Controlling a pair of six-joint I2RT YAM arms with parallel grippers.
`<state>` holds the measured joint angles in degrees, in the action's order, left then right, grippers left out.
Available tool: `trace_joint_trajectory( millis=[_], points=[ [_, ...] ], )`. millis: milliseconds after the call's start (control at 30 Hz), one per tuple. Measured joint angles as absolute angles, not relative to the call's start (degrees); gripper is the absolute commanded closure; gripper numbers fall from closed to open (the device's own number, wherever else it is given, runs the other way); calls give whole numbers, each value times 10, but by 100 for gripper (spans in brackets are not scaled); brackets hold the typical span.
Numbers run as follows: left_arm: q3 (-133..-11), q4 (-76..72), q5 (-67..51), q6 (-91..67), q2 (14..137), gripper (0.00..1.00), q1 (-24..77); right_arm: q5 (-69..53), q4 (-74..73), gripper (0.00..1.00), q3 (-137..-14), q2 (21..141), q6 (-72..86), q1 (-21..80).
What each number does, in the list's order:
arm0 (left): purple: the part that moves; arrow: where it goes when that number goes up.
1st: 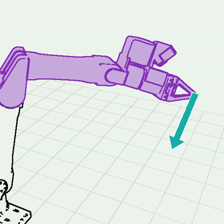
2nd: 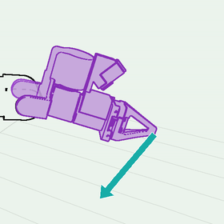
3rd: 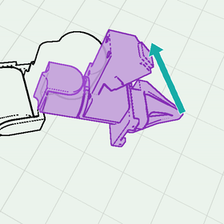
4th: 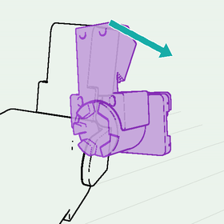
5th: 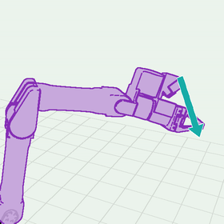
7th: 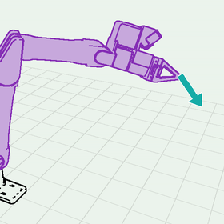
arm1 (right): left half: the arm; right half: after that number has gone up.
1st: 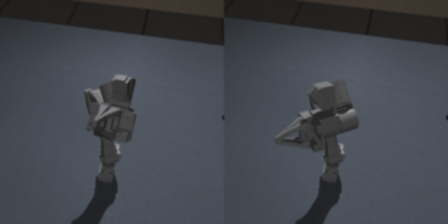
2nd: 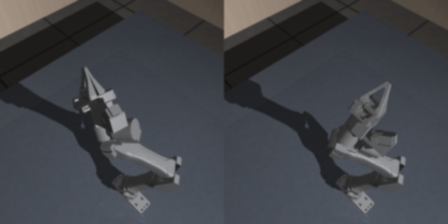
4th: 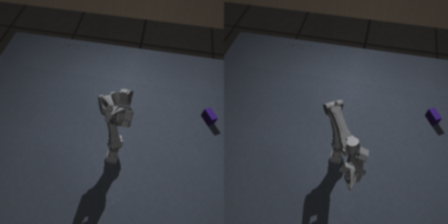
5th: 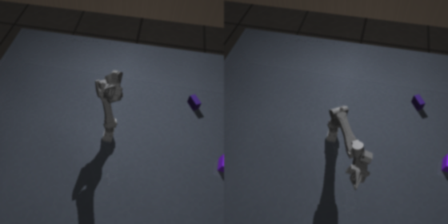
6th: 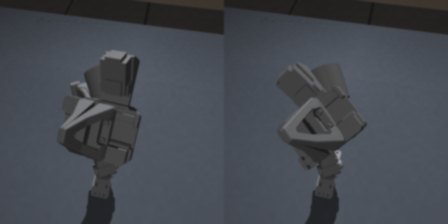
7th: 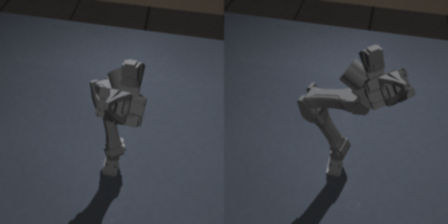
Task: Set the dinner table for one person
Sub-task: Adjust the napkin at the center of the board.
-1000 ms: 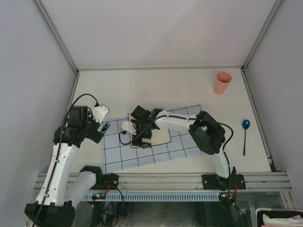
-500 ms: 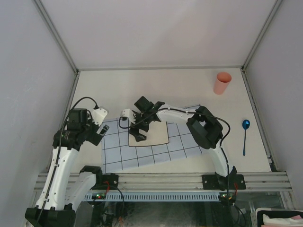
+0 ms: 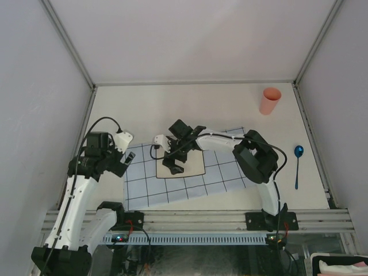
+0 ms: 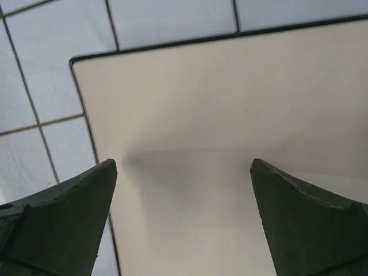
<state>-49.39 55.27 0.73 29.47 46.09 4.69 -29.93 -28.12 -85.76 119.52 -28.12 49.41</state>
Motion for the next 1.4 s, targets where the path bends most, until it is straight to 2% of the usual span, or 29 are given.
trace_joint_trajectory(
  millis=[333, 800, 1133, 1300, 1400],
  points=[
    [-457, 541, -25, 271, 477, 0, 47, -248, -320, 0, -768, 1116, -284, 553],
    [-457, 540, -59, 291, 536, 0, 47, -190, -324, 0, -757, 1106, -301, 595],
    [-456, 507, 0, 291, 525, 0, 42, -206, -348, 0, -754, 1086, -312, 649],
    [-441, 489, 43, 291, 475, 0, 27, -219, -352, 1, -754, 1084, -318, 684],
    [-437, 484, 72, 293, 429, 0, 17, -228, -356, 5, -758, 1092, -323, 694]
  ],
)
